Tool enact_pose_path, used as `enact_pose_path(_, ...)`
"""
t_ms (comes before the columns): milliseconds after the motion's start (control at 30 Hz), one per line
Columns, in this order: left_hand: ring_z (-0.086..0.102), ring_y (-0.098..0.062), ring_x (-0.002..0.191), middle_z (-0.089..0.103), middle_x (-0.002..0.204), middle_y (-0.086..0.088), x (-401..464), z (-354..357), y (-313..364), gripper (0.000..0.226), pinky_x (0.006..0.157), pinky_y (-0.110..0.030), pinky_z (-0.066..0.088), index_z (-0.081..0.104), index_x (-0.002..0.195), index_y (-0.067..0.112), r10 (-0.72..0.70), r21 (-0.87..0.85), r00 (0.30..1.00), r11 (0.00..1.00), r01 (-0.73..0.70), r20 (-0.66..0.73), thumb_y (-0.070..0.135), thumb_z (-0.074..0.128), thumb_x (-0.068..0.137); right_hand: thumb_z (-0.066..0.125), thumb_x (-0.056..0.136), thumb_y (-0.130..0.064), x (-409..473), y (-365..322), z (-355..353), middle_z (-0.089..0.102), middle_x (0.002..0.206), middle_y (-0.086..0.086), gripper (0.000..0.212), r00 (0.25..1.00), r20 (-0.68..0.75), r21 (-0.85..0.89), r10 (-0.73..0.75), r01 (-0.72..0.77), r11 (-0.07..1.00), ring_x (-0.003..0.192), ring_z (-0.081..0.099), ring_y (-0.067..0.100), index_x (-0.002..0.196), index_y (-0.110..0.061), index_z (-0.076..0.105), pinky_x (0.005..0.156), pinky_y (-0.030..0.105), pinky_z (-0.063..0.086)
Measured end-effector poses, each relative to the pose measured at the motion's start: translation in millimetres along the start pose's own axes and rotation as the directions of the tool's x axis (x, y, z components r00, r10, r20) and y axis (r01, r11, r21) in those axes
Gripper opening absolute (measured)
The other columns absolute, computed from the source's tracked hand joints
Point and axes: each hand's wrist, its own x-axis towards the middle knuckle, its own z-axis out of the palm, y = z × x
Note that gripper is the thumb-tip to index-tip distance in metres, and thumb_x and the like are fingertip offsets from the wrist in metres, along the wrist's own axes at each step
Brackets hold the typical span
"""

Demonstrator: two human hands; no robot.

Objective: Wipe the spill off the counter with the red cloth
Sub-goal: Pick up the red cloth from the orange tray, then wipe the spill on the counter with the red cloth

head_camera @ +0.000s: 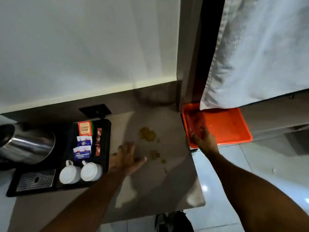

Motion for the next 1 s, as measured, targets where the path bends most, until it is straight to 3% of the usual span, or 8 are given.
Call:
enact_pose_path(200,0.017,-0.034,0.152,0.009,0.171,-0.005,22,14,5,0.094,0.111,-0.056,0.037,0.014,0.159,0.028,-0.014,0.152,1.0,0.988,0.012,0.013,0.083,0.032,0.086,0.061,0.094,-0.019,41,13,5,0.075,0.115,0.022,0.034,0.999,-0.011,-0.138,0.048,-0.049,0.989,0.1,0.071,0.04,0.127,-0.016,0.068,0.082,0.042,0.055)
enact_pose_path(300,0.013,-0.035,0.153,0.005,0.171,-0.006,28,22,3,0.094,0.111,-0.057,0.038,0.011,0.159,0.03,-0.01,0.194,1.0,0.981,0.009,0.007,0.083,0.03,0.084,0.063,0.091,-0.013,66,23,10,0.068,0.125,0.023,0.035,0.996,-0.067,-0.163,0.063,-0.073,0.984,0.102,0.068,0.042,0.126,-0.013,0.068,0.087,0.043,0.054)
enact_pose_path(433,0.012,-0.034,0.154,0.003,0.172,-0.003,30,29,-7,0.092,0.112,-0.057,0.037,0.008,0.159,0.032,0.0,0.209,1.0,0.978,0.0,0.0,0.084,0.023,0.085,0.076,0.086,-0.019,91,19,16,0.057,0.138,0.025,0.072,0.964,-0.117,0.038,0.239,-0.236,0.971,0.123,0.058,0.044,0.148,-0.009,0.042,0.104,0.047,0.048)
enact_pose_path(533,0.009,-0.032,0.155,0.001,0.172,-0.001,33,29,-16,0.086,0.114,-0.058,0.032,0.01,0.159,0.033,0.027,0.162,1.0,0.986,-0.028,0.007,0.08,0.025,0.088,0.078,0.082,-0.022,95,7,14,0.07,0.121,0.026,0.049,0.932,-0.093,0.103,0.351,-0.342,0.934,0.111,0.067,0.04,0.124,-0.002,0.064,0.091,0.041,0.054)
enact_pose_path(633,0.005,-0.028,0.157,0.001,0.173,0.001,30,30,-27,0.079,0.119,-0.058,0.024,0.015,0.16,0.031,0.058,0.058,0.998,0.997,-0.058,0.0,0.073,0.03,0.094,0.063,0.085,-0.021,72,-22,16,0.074,0.094,0.027,0.026,0.981,-0.089,0.004,0.173,-0.173,0.985,0.083,0.07,0.037,0.091,0.003,0.071,0.073,0.039,0.056)
enact_pose_path(800,-0.007,-0.031,0.159,-0.012,0.173,-0.001,10,50,-46,0.091,0.126,-0.055,0.004,-0.001,0.162,0.033,0.023,-0.005,0.997,1.0,-0.023,-0.077,0.077,0.006,0.083,0.062,0.086,-0.013,10,-53,57,0.049,0.137,0.035,0.035,0.945,0.049,-0.336,-0.324,0.321,0.885,0.125,0.049,0.05,0.115,0.006,0.056,0.104,0.053,0.043)
enact_pose_path(900,-0.011,-0.031,0.158,-0.019,0.168,-0.001,6,66,-54,0.091,0.126,-0.051,-0.003,-0.009,0.159,0.032,0.046,0.002,0.991,0.999,-0.046,-0.125,0.082,-0.001,0.083,0.054,0.094,-0.028,-18,-60,88,0.023,0.167,0.016,0.056,0.859,0.399,-0.482,-0.322,0.495,0.723,0.156,0.015,0.037,0.144,-0.007,0.044,0.124,0.06,0.012)
enact_pose_path(1000,0.002,-0.034,0.159,0.0,0.171,-0.004,6,73,-55,0.082,0.125,-0.054,0.006,0.01,0.162,0.029,0.054,-0.021,0.983,0.998,-0.059,-0.178,0.071,0.017,0.091,0.044,0.093,-0.048,-38,-56,105,0.004,0.172,0.001,0.067,0.82,0.494,-0.532,-0.288,0.548,0.646,0.158,-0.008,0.029,0.153,-0.021,0.032,0.12,0.066,-0.012)
